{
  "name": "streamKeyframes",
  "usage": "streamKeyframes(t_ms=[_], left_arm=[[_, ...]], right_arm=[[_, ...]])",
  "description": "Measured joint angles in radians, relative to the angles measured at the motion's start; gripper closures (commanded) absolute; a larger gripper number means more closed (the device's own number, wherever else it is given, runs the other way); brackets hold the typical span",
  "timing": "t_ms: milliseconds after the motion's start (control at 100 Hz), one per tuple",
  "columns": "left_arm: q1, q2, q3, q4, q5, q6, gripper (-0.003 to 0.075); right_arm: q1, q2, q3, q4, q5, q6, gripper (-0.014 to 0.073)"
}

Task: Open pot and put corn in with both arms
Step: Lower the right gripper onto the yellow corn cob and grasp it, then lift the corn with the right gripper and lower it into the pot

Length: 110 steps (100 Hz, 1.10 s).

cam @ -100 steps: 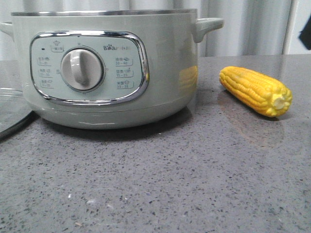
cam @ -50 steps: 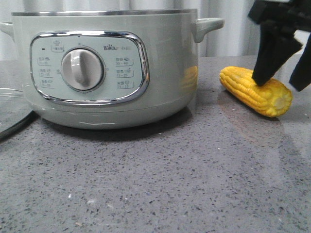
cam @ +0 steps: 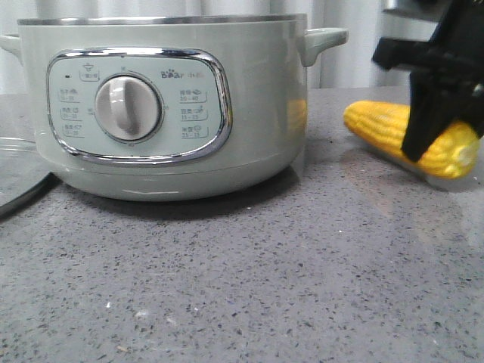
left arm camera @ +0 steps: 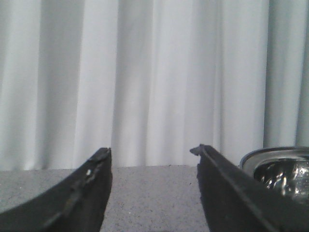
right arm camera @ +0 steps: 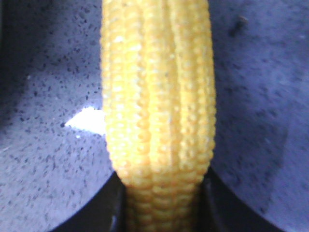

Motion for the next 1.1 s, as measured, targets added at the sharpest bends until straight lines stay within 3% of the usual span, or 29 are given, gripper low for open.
streamKeyframes(t_ms=[270,450,600,790,880,1030,1100], left_arm=[[0.0,-0.035,-0.002,0.0,-0.003,0.0,0.0373],[0.0,-0.035,-0.002,0.0,-0.005,0.0,0.0373],[0.0,-0.035,-0.002,0.0,-0.005,0.0,0.0373],[0.0,-0.035,-0.002,0.0,-0.005,0.0,0.0373],[0.0,-0.035,-0.002,0.0,-0.005,0.0,0.0373],[0.0,-0.035,-0.002,0.0,-0.005,0.0,0.0373],[0.0,-0.035,-0.002,0.0,-0.007,0.0,0.0373]], right_arm=[[-0.044,-0.26,-0.005,-0.074,0.141,0.022,0.0657],[-0.028,-0.377,-0.077,-0.055,0.179,0.018,0.0657],[0.072,-0.376,-0.158,0.028,0.163,-0.024,0.0657],[0.262,-0.256,-0.255,0.063,0.031,-0.033,0.0651],[0.335,-0.167,-0.299,0.066,-0.038,-0.042,0.0558],[0.401,-0.009,-0.378,0.06,-0.126,-0.058,0.0215],[0.408,0.06,-0.411,0.058,-0.139,-0.058,0.0127]])
